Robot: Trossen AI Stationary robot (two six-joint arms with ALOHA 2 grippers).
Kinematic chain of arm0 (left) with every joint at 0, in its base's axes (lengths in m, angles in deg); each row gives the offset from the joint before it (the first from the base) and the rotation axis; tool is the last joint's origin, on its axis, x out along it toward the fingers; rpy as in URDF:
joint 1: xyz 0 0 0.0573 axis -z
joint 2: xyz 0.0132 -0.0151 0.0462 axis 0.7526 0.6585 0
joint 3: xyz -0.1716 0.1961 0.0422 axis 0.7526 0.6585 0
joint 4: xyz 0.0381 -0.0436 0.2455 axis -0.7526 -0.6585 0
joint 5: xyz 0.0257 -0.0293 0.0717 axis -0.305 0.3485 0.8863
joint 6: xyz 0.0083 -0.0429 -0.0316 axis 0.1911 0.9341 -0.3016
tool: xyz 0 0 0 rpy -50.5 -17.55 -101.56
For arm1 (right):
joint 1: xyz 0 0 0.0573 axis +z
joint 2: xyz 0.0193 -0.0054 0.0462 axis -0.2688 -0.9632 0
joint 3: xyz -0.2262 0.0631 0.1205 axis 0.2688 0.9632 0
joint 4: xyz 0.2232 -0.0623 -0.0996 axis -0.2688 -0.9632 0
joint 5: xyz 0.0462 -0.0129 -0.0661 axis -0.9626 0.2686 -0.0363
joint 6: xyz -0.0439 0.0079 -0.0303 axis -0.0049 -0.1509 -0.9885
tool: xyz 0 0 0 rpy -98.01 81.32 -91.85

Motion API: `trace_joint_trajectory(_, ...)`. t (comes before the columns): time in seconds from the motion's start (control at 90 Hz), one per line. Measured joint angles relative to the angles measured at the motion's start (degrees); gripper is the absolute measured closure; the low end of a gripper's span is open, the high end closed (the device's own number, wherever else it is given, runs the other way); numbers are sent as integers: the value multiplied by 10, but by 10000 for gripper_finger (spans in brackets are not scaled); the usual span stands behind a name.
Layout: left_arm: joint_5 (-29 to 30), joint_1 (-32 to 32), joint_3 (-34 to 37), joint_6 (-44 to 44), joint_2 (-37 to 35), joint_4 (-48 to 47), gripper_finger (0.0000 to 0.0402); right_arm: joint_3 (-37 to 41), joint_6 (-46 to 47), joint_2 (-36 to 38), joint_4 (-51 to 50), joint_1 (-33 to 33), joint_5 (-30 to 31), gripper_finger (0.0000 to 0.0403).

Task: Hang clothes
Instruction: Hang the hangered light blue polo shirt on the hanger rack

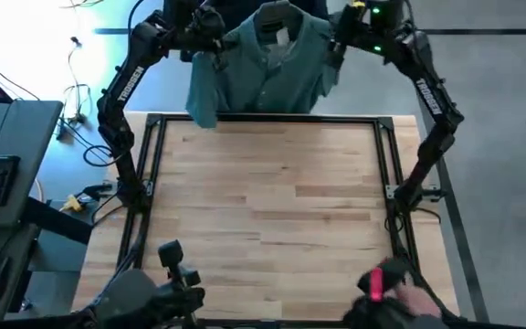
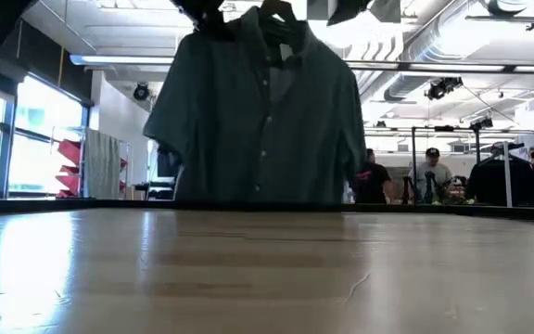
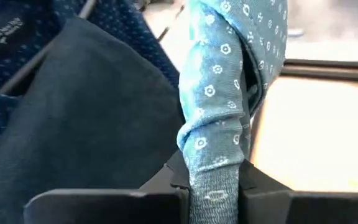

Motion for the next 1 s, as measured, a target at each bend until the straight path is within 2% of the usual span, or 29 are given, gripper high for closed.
trace_joint_trajectory(0.122, -39, -5, 0, 0, -6, -8, 392, 0, -32, -30, 6, 1, 53, 209)
trace_joint_trajectory(0.211, -61, -10, 0, 2, -11, -28, 392, 0, -21, -50, 12, 1, 86, 219)
trace_joint_trajectory(0.267, -64, -12, 0, 0, -11, -35, 392, 0, -13, -54, 12, 1, 81, 241)
trace_joint_trajectory(0.344, -51, -16, 0, -5, -12, -39, 391, 0, -3, -55, 12, 2, 63, 295)
trace_joint_trajectory(0.422, -16, -17, -1, -11, -14, -27, 373, 0, 2, -55, 9, 4, 56, 355)
trace_joint_trajectory(0.578, 73, -17, -1, -91, -15, 6, 314, 1, 39, -57, 4, 7, 53, 354)
trace_joint_trajectory(0.711, 136, -13, -1, -135, -15, 44, 279, 1, 43, -57, -31, 7, 27, 379)
trace_joint_trajectory(0.889, 184, 1, -1, -181, -12, 73, 264, 1, 76, -57, -40, 7, -4, 383)
trace_joint_trajectory(1.0, 249, 16, -1, -188, -6, 86, 268, 0, 105, -55, -40, 8, -36, 388)
